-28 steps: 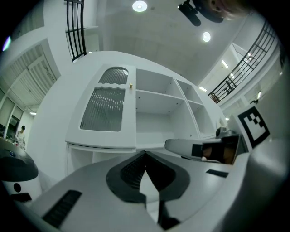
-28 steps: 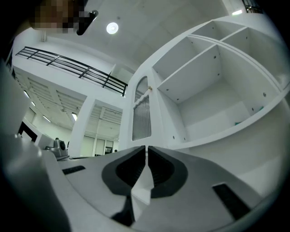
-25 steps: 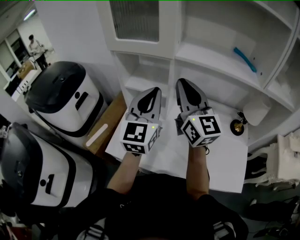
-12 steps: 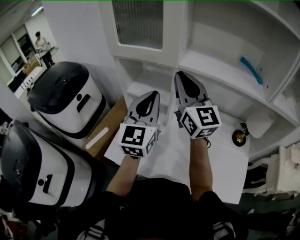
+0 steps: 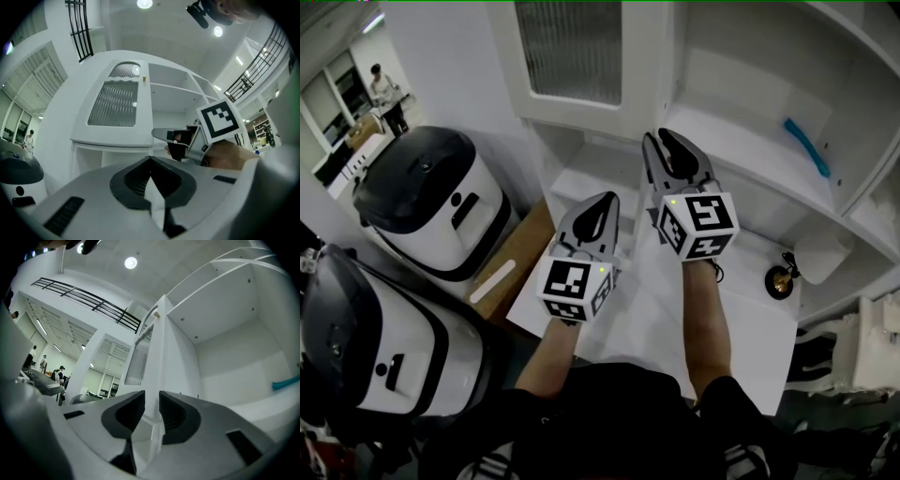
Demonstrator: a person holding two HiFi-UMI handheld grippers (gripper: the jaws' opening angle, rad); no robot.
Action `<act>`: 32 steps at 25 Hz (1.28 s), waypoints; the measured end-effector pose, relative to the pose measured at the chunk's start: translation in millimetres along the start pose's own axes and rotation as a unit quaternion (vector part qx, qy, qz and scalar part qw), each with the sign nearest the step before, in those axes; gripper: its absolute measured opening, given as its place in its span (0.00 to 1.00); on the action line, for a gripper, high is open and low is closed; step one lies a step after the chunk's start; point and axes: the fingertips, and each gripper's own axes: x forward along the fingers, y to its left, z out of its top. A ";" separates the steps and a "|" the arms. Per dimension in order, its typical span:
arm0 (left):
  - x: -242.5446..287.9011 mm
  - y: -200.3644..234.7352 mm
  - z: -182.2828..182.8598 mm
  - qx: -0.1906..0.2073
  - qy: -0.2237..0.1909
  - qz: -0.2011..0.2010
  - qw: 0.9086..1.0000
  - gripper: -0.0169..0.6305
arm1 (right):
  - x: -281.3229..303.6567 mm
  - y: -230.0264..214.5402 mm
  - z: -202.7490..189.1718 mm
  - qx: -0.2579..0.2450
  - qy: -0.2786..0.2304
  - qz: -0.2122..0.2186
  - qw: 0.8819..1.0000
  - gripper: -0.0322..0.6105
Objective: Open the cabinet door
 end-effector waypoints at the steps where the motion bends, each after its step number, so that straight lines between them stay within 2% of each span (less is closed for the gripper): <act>1: 0.9 1.3 -0.1 -0.001 -0.001 0.001 1.000 0.04 | 3.1 -1.4 0.3 0.001 0.001 0.000 1.000 0.20; 3: 3.1 3.3 0.8 -0.001 -0.003 0.003 1.000 0.04 | 8.4 -4.6 1.5 0.006 0.003 0.001 1.000 0.24; 6: 2.9 5.7 0.8 -0.003 -0.005 0.005 1.000 0.04 | 13.5 -6.5 4.1 0.009 0.006 -0.002 1.000 0.25; 17: 0.9 10.3 -2.9 -0.012 -0.007 0.000 1.000 0.04 | 21.7 -10.9 4.9 0.018 0.020 -0.032 0.999 0.22; 23: 0.6 9.0 -0.8 -0.018 -0.013 -0.006 1.000 0.04 | 19.3 -8.6 7.2 0.036 0.020 0.004 0.999 0.19; 32: 3.2 -0.1 1.9 -0.024 -0.020 -0.021 0.999 0.04 | 1.9 11.3 15.2 0.069 -0.008 0.080 0.994 0.19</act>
